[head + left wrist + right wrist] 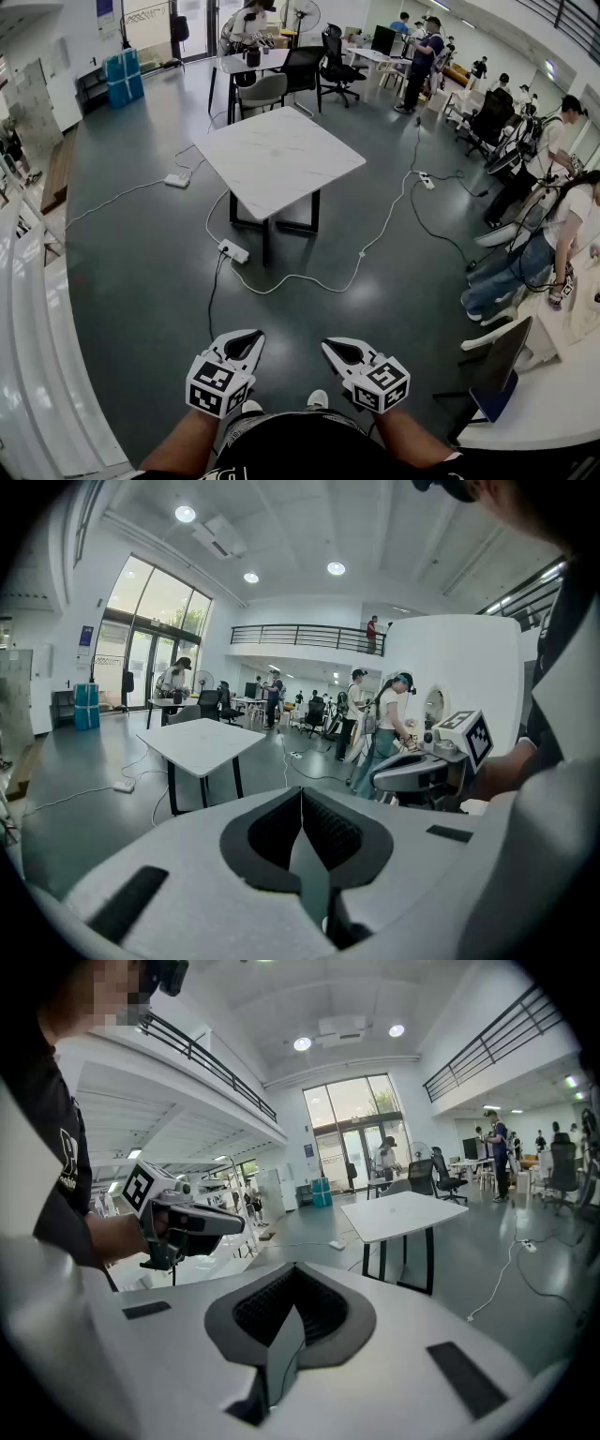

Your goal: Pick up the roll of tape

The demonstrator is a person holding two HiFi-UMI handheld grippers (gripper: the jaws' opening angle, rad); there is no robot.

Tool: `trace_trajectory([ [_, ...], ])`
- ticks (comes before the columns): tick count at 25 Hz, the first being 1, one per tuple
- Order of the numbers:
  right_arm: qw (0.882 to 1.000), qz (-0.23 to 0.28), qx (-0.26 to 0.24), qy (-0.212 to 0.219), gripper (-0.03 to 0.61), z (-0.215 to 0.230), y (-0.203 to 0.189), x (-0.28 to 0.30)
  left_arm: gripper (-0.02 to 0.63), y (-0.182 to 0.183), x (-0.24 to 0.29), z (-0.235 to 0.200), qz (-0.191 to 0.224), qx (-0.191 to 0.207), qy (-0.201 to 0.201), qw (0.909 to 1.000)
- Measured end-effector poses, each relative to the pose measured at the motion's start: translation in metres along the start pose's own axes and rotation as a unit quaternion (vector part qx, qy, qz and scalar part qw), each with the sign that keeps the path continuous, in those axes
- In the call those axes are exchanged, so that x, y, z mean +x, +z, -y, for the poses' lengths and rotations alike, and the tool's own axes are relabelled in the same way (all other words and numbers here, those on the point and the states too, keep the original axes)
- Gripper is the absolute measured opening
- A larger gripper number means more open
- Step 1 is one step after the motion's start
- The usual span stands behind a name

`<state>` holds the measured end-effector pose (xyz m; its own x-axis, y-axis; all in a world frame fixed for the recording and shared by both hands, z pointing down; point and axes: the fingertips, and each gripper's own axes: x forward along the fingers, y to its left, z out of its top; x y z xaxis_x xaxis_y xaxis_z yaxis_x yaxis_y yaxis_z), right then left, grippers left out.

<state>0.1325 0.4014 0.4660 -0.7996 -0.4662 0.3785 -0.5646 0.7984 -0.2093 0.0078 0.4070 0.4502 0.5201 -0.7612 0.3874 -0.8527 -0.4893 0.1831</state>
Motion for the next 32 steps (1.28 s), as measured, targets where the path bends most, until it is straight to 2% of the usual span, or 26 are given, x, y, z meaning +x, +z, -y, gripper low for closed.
trace_trajectory([
  [19, 1.000, 0.013, -0.001, 0.025, 0.005, -0.004, -0.001, 0.001, 0.020, -0.005, 0.006, 0.004, 0.001, -0.005, 0.012, 0.9999],
  [25, 0.999, 0.014, 0.022, 0.033, 0.005, 0.008, -0.004, -0.006, 0.020, -0.003, 0.014, 0.012, -0.003, -0.005, 0.017, 0.9998],
  [32, 0.999, 0.018, 0.024, 0.035, 0.005, 0.033, -0.005, -0.025, 0.020, 0.007, 0.035, 0.028, 0.004, -0.003, 0.025, 0.9997],
])
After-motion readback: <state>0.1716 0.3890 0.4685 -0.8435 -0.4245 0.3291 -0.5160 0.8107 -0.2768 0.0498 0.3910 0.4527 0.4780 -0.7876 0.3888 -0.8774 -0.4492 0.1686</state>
